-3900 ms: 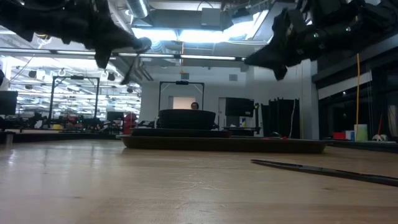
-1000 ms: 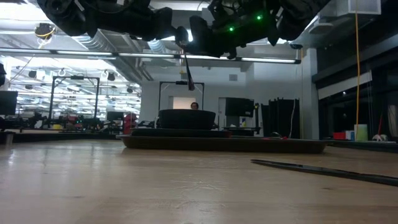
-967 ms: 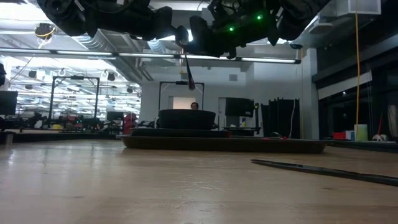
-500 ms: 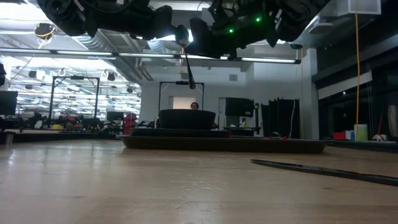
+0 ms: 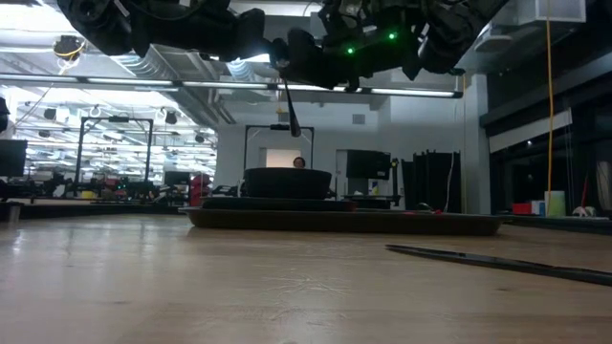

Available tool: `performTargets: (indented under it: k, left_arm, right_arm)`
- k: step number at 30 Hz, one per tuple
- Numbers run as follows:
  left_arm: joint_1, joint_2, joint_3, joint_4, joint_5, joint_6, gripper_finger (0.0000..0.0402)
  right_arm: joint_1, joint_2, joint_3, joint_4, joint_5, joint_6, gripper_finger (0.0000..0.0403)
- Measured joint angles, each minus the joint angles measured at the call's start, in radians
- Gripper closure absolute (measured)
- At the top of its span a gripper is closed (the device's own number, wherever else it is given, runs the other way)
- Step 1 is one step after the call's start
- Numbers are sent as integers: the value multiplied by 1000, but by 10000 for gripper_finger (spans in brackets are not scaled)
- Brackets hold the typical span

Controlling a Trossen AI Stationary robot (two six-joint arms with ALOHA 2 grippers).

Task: Set up tray
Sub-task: Put the black spoon to the left of the black fork on the red napkin on the brown serving tray

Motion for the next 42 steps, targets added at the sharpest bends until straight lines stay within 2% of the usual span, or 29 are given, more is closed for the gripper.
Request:
performTargets:
  k: [17,28,42]
  left_arm:
    - [0,5,0,23,-51,-102,400]
    - [0,33,0,51,-89,-94,400]
    - [0,33,0,68,-88,-105,400]
  right_arm:
    - [-5,0,33,-47,15,-45,299]
    - [-4,0,64,-144,45,-45,299]
    - [-5,1,64,-131,64,-47,299]
